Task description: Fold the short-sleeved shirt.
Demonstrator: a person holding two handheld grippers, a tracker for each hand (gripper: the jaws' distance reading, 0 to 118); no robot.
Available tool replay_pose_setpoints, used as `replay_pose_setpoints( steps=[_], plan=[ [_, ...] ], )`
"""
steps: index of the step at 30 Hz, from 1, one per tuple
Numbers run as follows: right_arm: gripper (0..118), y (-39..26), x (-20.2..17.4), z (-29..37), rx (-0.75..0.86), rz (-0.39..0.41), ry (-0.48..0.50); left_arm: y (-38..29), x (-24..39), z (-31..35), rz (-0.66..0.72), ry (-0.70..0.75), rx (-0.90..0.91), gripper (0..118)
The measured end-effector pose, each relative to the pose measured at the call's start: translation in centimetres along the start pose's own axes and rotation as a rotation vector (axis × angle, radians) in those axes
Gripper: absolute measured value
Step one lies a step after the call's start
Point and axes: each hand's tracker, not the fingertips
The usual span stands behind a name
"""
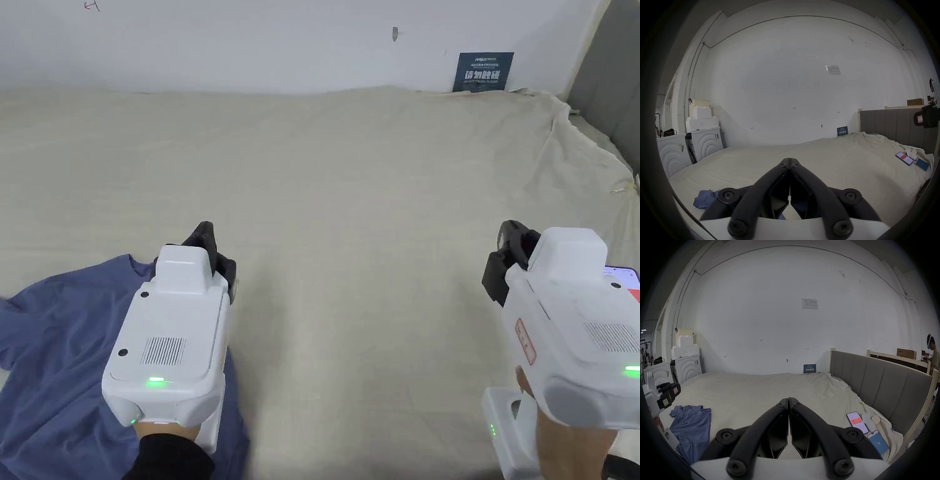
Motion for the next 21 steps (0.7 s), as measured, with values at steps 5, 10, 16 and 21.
replay_pose_setpoints(
  steps=[5, 10, 16, 21],
  plan=[
    [0, 0.05, -0.02, 0.04, 0.003, 0.000, 0.002, 0.03, -0.04, -0.03, -0.003, -0.001, 0.000, 0],
    [0, 0.02, -0.10, 0.03, 0.001, 0.004, 0.008, 0.07, -0.04, -0.01, -0.002, 0.001, 0.005, 0],
    [0, -0.02, -0.14, 0.00, 0.001, 0.004, 0.012, 0.06, -0.27, 0.03, 0.001, 0.006, 0.005, 0],
    [0, 0.04, -0.21, -0.04, 0.002, 0.001, 0.018, -0.01, -0.52, 0.14, -0.004, 0.012, 0.003, 0]
  ],
)
